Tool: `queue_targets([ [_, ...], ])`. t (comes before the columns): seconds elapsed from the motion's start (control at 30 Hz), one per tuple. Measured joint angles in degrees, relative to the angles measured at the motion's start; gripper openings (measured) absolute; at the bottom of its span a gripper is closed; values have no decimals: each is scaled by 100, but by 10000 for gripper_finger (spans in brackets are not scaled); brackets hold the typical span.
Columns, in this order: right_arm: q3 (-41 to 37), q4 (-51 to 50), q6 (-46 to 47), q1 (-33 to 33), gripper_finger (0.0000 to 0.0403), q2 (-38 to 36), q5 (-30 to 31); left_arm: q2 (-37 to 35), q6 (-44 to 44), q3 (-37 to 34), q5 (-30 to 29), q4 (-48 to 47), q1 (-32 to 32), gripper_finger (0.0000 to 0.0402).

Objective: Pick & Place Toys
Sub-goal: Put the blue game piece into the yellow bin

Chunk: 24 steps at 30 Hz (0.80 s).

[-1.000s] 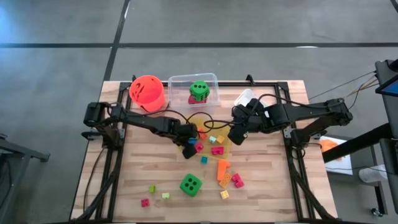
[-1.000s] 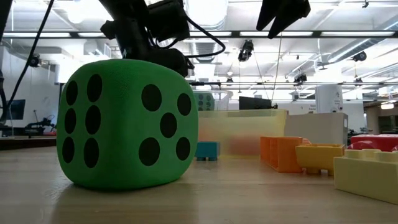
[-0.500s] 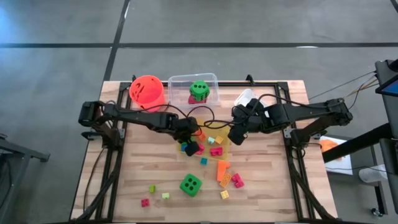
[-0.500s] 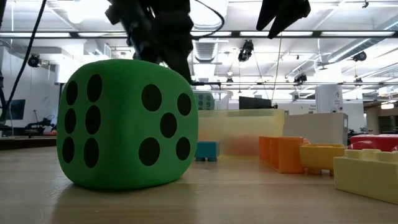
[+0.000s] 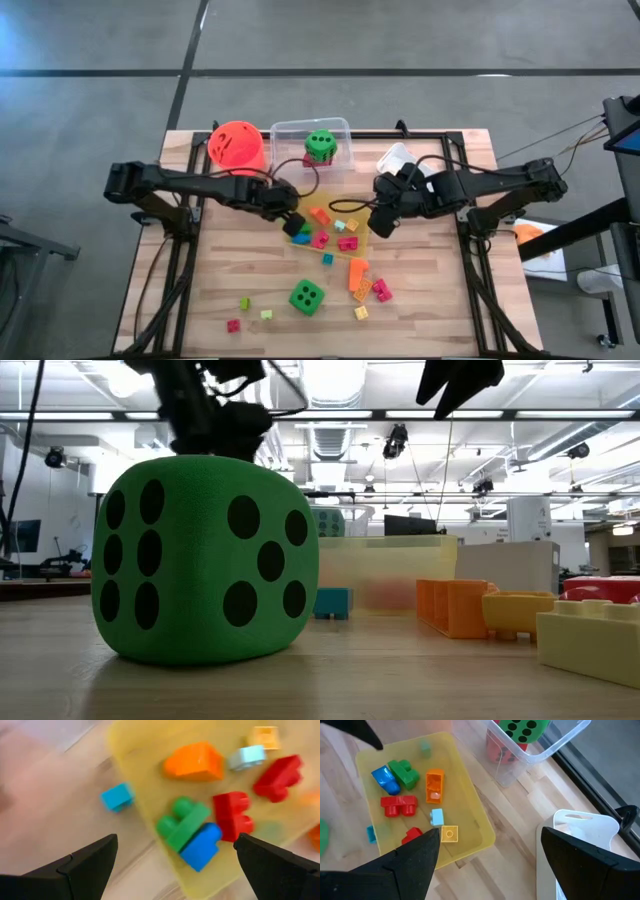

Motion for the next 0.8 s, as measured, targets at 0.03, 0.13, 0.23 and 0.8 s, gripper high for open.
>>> queue_targets([
  [0.03,0,-11,31,15,343,0,1,-82,-169,-106,-30,-33,2,397],
  [0.13,0,-31,49,40,343,0,1,-316,-711,-502,-73,-139,2,397],
  [0.23,0,-31,49,66,343,0,2,-576,-1079,-863,-105,-127,20,395],
  [0.8,0,-11,49,64,343,0,5,-545,-2225,-1782,-372,781,306,211],
])
